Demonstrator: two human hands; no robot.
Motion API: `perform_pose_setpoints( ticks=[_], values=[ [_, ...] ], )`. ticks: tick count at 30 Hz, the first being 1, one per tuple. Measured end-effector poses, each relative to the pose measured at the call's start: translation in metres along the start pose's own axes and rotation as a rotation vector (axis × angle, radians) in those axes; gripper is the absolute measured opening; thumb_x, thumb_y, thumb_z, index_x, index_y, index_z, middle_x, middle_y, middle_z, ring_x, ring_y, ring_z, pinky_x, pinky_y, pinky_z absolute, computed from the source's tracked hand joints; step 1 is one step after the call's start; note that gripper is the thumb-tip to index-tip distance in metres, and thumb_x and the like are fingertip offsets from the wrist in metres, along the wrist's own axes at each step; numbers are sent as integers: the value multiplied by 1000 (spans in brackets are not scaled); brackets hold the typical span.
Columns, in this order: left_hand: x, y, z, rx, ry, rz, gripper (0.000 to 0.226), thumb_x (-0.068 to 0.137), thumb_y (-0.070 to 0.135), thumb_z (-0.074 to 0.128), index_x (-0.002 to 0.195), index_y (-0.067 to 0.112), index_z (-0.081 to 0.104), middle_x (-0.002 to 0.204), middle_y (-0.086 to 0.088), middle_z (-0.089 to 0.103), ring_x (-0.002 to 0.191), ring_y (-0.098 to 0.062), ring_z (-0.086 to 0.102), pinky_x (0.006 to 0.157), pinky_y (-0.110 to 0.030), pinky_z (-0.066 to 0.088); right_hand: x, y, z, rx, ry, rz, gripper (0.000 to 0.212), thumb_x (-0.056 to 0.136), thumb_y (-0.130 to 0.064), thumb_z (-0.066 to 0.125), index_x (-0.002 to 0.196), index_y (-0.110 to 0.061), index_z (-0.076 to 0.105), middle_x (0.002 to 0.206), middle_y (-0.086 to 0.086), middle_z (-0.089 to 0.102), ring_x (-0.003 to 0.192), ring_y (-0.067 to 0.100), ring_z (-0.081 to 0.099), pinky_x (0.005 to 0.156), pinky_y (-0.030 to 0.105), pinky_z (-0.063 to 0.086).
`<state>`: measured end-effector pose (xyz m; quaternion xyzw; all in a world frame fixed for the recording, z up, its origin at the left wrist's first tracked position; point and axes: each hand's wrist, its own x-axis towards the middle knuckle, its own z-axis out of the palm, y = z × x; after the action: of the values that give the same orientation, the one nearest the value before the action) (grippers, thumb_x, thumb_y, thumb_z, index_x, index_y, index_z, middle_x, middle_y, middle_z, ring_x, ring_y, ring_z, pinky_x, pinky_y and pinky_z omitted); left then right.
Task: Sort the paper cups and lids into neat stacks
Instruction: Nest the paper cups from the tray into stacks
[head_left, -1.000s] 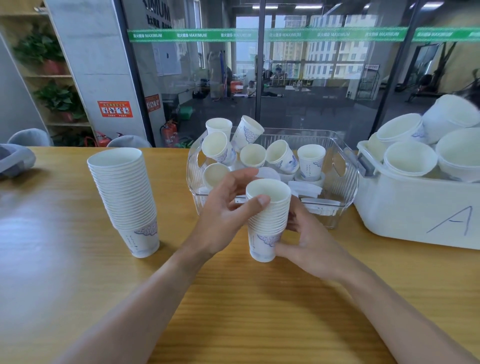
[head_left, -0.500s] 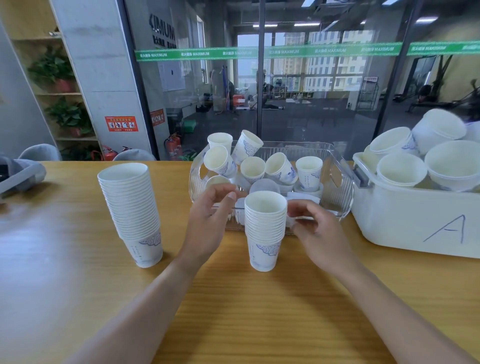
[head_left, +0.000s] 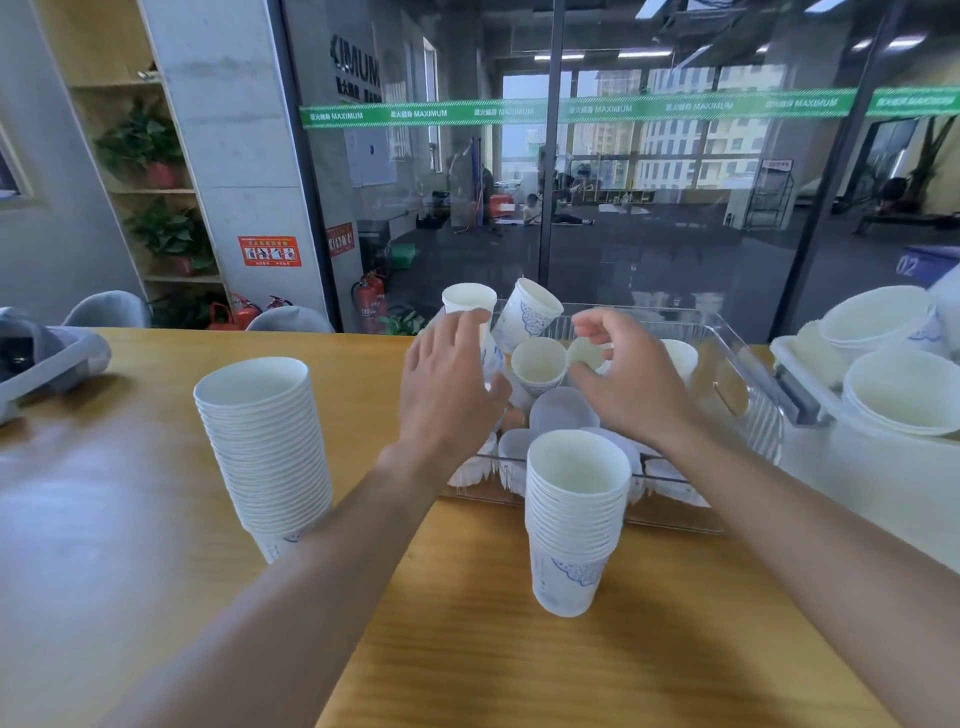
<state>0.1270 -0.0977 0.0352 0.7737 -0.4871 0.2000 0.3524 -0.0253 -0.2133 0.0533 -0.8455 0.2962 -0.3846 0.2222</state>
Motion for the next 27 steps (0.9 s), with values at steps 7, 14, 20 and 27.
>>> perform_pose_setpoints(
  ticks=[7,14,20,27],
  values=[
    [28,-17,17,446,-58,28,68,90,41,68,148,19,40,149,-10,52,144,-35,39,125,-61,11,69,10,23,-141,-30,47,62,96,-43,64,149,-17,44,148,3,50,140,22,41,107,43,41],
    [40,-16,16,407,-90,-10,61,95,49,63,143,21,39,143,-8,55,140,-33,43,126,-56,11,112,14,42,-135,-146,168,95,84,-75,62,156,-19,34,150,9,52,141,30,45,110,52,43],
    [39,-20,12,325,-37,40,69,92,52,66,147,19,41,138,-5,56,132,-27,51,127,-46,15,114,12,47,14,-32,126,85,83,-58,77,151,-22,42,145,4,56,131,27,52,108,49,46],
    [21,-10,9,40,144,139,69,80,45,83,136,16,53,127,-4,60,115,-25,58,104,-40,45,78,4,15,237,39,51,79,82,-42,83,148,-29,42,141,-8,54,124,17,57,104,41,51]
  ],
)
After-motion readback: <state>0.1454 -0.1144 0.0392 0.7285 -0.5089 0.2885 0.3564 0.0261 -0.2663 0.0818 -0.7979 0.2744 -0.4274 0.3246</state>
